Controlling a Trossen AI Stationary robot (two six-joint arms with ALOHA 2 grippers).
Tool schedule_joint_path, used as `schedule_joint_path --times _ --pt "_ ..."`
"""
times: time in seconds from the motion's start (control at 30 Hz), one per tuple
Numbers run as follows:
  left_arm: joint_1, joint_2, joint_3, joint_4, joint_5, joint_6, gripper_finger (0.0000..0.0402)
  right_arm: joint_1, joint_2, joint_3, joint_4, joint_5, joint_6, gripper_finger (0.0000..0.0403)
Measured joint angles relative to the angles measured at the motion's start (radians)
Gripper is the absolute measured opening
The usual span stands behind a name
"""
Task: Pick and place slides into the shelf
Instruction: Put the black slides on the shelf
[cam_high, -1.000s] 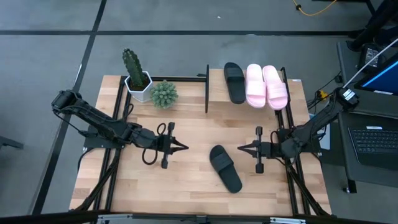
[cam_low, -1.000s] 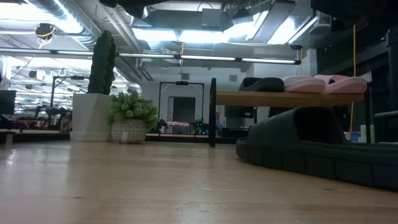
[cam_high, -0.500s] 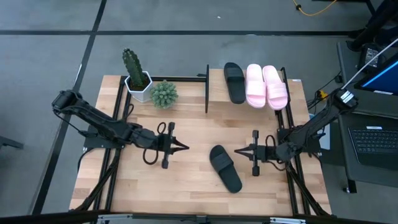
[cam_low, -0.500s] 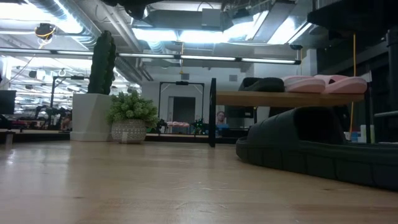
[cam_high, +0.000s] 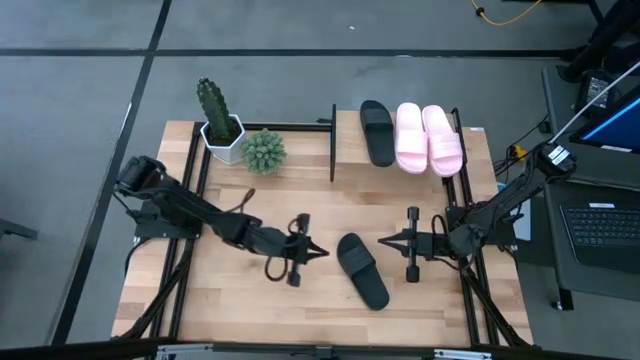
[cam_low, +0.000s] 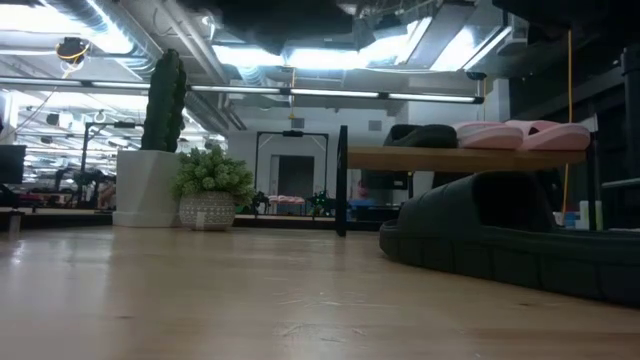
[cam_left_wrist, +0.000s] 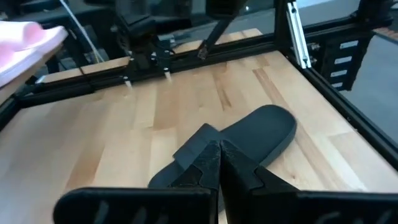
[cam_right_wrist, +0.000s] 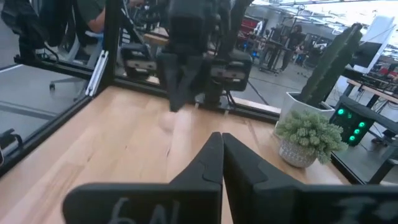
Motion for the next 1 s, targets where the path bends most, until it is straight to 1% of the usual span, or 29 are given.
schedule_joint_path --times 0.1,0.27,0.33,0.5,0.7,0.83,1.0 --pt "-0.026 0.044 0.097 -0.112 -0.032 -0.015 0.0000 0.000 0.000 0.000 -0.004 0.000 0.000 0.0007" --pt "-0.102 0.131 0.289 -0.330 -0.245 -0.031 0.0000 0.001 0.000 0.000 -0.011 0.000 0.038 0.0008" --pt "-0.129 0.166 0.351 -0.385 -0.297 -0.033 0.0000 0.002 0.000 0.000 -0.029 -0.002 0.069 0.0006" --pt "-0.164 0.252 0.481 -0.441 -0.318 -0.040 0.0000 0.002 0.000 0.000 -0.040 -0.002 0.081 0.0007" --pt "-0.159 0.342 0.551 -0.451 -0.341 -0.063 0.0003 0.013 0.000 0.000 -0.043 -0.001 0.122 0.0008" --pt "-0.149 0.385 0.563 -0.452 -0.338 -0.106 0.0035 0.037 0.001 0.000 -0.047 -0.001 0.132 0.0008" --pt "-0.136 0.402 0.562 -0.452 -0.339 -0.174 0.0099 0.066 0.001 0.000 -0.048 -0.001 0.147 0.0008"
